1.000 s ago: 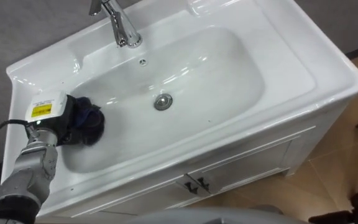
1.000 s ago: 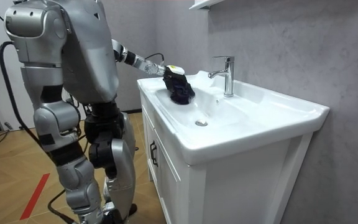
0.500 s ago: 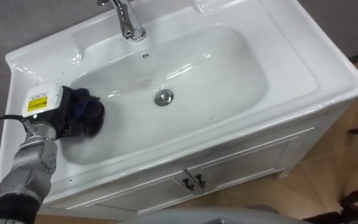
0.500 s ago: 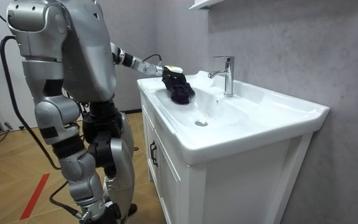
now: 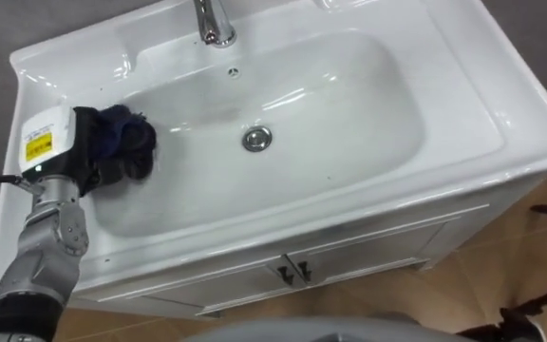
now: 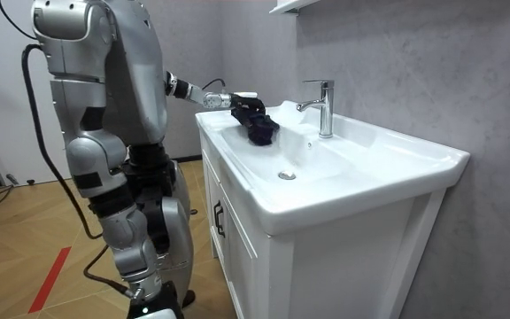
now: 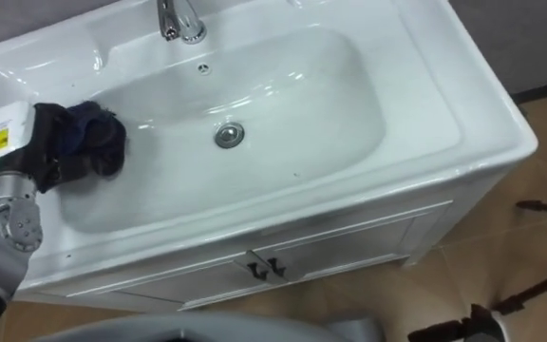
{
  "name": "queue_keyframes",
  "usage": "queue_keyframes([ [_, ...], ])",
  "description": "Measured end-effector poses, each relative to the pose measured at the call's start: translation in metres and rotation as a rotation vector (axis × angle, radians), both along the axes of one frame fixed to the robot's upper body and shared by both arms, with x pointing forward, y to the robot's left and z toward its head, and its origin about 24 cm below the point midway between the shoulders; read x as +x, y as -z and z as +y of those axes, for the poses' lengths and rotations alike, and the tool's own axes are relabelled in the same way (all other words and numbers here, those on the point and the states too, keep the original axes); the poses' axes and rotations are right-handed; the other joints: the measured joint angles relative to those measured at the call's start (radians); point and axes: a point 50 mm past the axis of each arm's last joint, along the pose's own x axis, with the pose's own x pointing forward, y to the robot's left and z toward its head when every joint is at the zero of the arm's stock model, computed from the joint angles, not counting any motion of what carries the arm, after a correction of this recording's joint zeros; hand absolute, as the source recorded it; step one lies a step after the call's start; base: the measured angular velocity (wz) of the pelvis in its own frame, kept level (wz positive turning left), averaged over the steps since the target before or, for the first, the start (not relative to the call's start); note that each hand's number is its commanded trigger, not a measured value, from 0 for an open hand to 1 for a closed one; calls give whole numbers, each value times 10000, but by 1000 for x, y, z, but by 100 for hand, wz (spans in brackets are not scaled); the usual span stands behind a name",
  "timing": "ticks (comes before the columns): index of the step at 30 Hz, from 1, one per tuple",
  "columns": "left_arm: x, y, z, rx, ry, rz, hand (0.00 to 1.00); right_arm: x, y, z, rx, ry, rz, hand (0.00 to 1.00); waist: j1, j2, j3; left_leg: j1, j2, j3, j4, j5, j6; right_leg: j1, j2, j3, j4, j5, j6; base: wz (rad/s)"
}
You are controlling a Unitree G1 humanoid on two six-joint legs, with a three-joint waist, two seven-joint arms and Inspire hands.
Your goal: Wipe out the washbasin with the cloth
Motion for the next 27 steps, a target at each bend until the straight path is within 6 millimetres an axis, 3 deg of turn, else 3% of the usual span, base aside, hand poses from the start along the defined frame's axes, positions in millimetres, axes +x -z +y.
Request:
queue_keyframes([
  [6, 4, -25, 6, -95, -705, -1893, 100, 2, 2, 5, 88, 190, -286, 0, 263, -255, -46, 46, 1, -37, -5, -19, -27, 157, 0, -117, -16, 9, 2, 4],
  [10, 7, -37, 3, -86, -721, -2854, 100, 3, 2, 7, 50, 28, -234, 0, 357, -274, -40, 147, -6, -130, -5, -37, -51, 246, -13, -258, -11, 19, 8, 9],
  [19, 10, -42, -9, -428, -588, -3644, 100, -2, 7, 18, 410, 89, -66, 0, 706, -279, -27, 198, -5, -297, 42, -43, -64, 289, -3, -227, -3, -23, 29, 2],
  [27, -9, -40, -1, -395, -1318, -3978, 100, -6, 10, 22, 725, 142, 73, 0, 854, -354, -101, 165, -22, -285, 47, -43, -64, 252, -15, -242, 16, -13, 54, 0],
])
